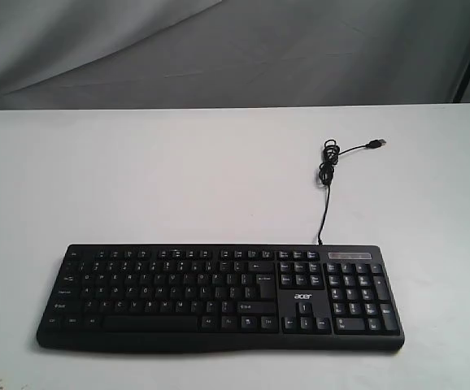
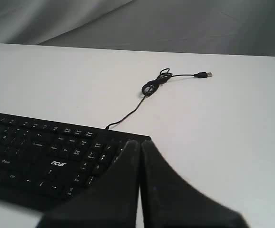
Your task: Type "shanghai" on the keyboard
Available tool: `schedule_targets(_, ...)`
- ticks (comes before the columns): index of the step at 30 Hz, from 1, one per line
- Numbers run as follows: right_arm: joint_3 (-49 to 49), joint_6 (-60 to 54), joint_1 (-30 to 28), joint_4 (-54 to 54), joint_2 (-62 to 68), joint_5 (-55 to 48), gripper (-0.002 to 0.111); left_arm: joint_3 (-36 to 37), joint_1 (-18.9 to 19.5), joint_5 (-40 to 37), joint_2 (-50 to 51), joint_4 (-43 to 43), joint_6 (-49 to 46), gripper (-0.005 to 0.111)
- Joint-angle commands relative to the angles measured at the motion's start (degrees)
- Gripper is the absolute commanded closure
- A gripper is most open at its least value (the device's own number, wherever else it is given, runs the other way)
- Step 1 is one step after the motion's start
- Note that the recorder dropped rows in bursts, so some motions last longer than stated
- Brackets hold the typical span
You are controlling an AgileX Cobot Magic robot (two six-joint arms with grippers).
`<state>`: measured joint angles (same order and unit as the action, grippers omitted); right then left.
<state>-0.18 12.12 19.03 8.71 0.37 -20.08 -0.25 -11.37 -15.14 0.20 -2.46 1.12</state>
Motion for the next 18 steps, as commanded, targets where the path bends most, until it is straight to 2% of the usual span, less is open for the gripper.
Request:
schedule_targets(1, 0.18, 0.33, -0.42, 0.37, -0.37, -0.16, 0.108, 0.25, -0.23, 0.27, -0.20, -0.04, 0.16, 0.107)
schedule_targets(14, 0.18, 0.33, -0.42, 0.37, -0.37, -0.16, 0.108, 0.25, -0.23, 0.27, -0.20, -0.04, 0.16, 0.107)
schedule_targets(18, 0.18, 0.33, -0.42, -3.24, -0.37, 0.26, 0.108, 0.25, -0.23, 0.27, -0.20, -0.04, 0.16, 0.107)
